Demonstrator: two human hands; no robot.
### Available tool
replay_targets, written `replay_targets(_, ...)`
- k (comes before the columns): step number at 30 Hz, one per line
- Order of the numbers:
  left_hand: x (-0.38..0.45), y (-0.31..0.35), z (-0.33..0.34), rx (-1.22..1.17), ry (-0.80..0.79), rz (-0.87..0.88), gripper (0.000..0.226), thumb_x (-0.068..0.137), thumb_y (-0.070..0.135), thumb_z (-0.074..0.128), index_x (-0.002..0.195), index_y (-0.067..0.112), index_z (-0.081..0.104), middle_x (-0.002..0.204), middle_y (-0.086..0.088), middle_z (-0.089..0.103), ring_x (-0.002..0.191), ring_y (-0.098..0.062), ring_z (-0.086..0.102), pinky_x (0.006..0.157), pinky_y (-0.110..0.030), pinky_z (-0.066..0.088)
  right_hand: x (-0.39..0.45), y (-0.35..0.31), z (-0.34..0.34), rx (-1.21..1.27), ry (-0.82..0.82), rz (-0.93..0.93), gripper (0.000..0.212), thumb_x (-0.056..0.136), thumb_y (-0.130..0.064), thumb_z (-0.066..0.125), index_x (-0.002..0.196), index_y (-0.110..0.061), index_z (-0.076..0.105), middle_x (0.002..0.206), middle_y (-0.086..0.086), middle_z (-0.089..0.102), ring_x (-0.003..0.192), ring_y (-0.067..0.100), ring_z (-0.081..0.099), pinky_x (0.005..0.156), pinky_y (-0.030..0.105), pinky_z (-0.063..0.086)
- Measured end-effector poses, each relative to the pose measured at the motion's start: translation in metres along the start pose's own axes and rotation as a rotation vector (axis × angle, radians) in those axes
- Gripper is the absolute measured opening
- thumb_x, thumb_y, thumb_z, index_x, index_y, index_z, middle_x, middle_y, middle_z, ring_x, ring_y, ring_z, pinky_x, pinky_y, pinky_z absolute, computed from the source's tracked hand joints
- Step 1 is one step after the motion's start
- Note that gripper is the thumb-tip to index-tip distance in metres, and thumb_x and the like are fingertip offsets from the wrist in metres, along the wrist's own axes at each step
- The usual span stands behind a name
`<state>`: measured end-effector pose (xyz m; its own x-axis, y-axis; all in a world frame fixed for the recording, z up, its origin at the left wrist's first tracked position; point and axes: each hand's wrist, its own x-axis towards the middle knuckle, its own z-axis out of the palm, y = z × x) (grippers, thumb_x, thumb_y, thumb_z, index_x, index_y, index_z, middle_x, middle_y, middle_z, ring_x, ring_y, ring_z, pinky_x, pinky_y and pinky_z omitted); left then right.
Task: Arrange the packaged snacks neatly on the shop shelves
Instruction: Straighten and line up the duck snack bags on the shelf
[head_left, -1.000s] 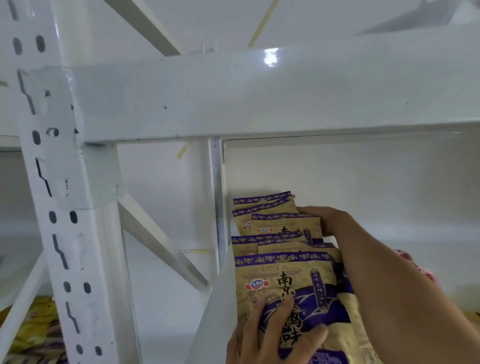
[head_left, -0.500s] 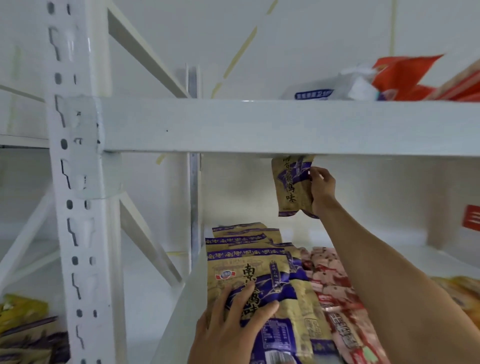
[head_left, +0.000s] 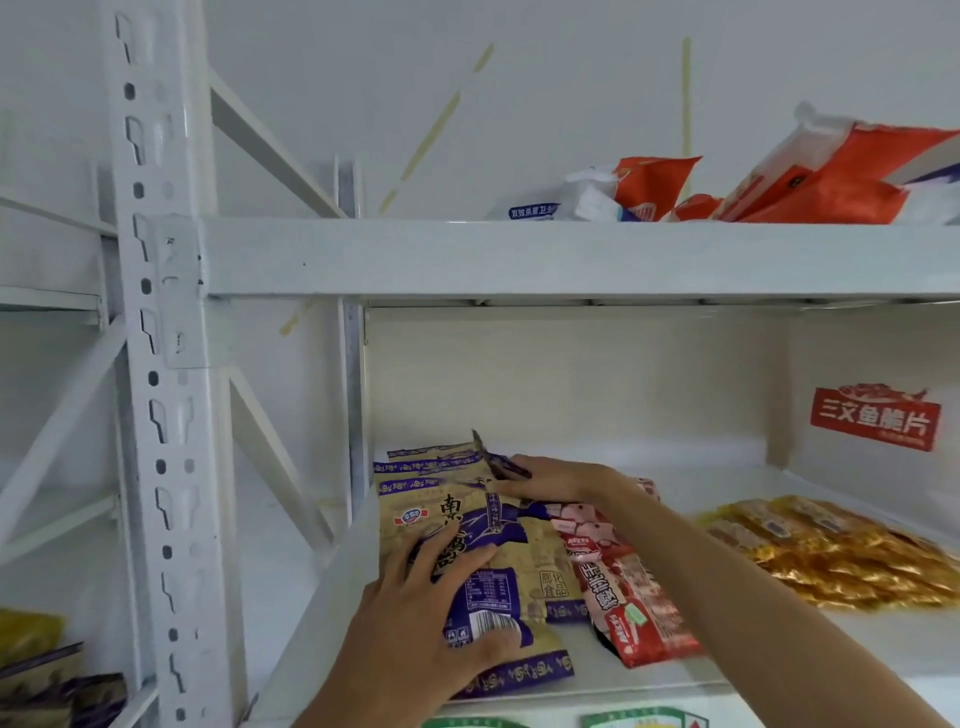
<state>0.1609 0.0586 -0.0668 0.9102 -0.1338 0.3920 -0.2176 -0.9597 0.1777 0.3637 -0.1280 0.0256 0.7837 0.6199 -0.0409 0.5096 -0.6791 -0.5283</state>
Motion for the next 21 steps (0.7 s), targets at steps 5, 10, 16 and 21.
replay_targets(5, 0.0, 0.002, -0.001, -0.018, 0.006, 0.0, 0.104, 0.057, 0.111, 0.006, 0.151, 0.067, 0.003, 0.166, 0.032, -0.009, 0.156, -0.004, -0.016, 0.127, -0.05, 0.023, 0.011, 0.023, -0.017, 0.05, 0.413, -0.019, 0.027, 0.104, -0.039, 0.061, 0.102, -0.014, 0.072, 0.086, 0.001, 0.069, 0.079, 0.018, 0.062, 0.068, 0.026, 0.046)
replay_targets(10, 0.004, 0.003, -0.001, 0.018, 0.015, 0.004, 0.107, 0.06, 0.109, 0.008, 0.155, 0.06, 0.008, 0.168, 0.026, -0.005, 0.157, -0.009, -0.014, 0.126, -0.052, 0.023, -0.012, 0.011, -0.042, -0.155, 0.856, -0.054, 0.02, 0.108, -0.028, 0.052, 0.099, -0.027, 0.069, 0.07, -0.003, 0.07, 0.063, 0.018, 0.067, 0.061, 0.03, 0.053)
replay_targets(16, 0.025, -0.004, 0.006, 0.041, 0.03, 0.027, 0.092, 0.075, 0.099, 0.03, 0.154, 0.056, 0.014, 0.169, 0.019, 0.002, 0.158, -0.016, -0.007, 0.122, -0.057, 0.029, -0.061, -0.023, -0.045, -0.569, 1.259, -0.539, 0.033, 0.111, -0.041, 0.043, 0.116, -0.021, 0.069, 0.067, -0.008, 0.068, 0.053, 0.021, 0.062, 0.052, 0.026, 0.039)
replay_targets(21, 0.029, -0.013, 0.008, 0.115, 0.064, 0.053, 0.093, 0.076, 0.101, 0.024, 0.156, 0.055, 0.015, 0.171, 0.014, 0.006, 0.159, -0.019, -0.005, 0.125, -0.059, 0.015, -0.11, -0.045, -0.037, -0.634, 1.353, -0.795, 0.029, 0.113, -0.036, 0.045, 0.119, -0.017, 0.066, 0.079, -0.005, 0.069, 0.057, 0.019, 0.06, 0.045, 0.032, 0.046)
